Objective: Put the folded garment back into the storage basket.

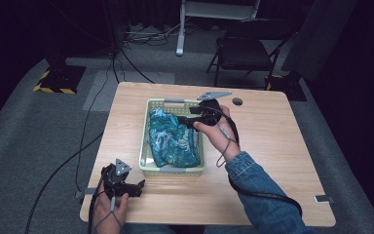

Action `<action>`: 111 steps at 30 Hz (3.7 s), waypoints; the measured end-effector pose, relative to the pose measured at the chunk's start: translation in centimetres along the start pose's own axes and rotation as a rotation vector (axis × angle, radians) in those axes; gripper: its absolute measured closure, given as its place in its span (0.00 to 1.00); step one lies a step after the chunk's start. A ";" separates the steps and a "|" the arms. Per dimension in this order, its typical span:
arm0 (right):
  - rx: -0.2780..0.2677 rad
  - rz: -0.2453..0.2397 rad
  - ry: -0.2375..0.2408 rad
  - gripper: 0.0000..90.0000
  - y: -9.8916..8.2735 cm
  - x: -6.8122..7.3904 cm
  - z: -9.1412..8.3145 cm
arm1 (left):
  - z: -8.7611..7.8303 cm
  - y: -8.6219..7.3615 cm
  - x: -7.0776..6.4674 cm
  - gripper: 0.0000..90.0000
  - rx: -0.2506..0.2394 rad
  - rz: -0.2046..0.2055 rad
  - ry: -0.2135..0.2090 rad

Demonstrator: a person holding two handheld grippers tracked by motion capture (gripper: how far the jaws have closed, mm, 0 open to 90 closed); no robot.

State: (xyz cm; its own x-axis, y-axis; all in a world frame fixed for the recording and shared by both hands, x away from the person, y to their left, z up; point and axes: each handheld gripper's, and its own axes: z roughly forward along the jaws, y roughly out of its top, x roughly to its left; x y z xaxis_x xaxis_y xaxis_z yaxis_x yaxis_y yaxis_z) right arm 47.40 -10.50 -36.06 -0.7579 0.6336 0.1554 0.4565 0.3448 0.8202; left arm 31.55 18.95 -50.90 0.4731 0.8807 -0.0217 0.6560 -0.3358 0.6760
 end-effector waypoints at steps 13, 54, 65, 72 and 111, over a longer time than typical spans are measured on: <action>-0.011 -0.029 -0.003 0.34 0.1 -0.4 -2.8 | 0.0 0.0 0.0 0.00 0.000 0.000 0.000; -0.074 -0.056 -0.050 0.30 -0.9 -2.5 -9.6 | 0.0 0.0 0.0 0.00 0.000 0.000 0.000; -0.072 -0.047 -0.065 0.30 -1.5 -3.3 -10.7 | 0.0 0.0 0.0 0.00 -0.001 0.000 0.000; -0.072 -0.040 -0.075 0.30 -2.1 -3.9 -11.5 | 0.0 0.1 0.0 0.00 0.000 0.000 0.000; -0.075 -0.031 -0.134 0.30 -5.2 -6.8 -15.9 | 0.1 0.1 0.0 0.00 0.001 0.001 0.000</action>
State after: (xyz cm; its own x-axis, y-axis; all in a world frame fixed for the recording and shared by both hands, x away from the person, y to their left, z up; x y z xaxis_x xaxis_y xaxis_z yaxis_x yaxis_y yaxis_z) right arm 42.80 -27.59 -32.65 -0.6996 0.7122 0.0584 0.3940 0.3162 0.8630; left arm 31.67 18.93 -50.89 0.4735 0.8805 -0.0211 0.6561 -0.3367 0.6754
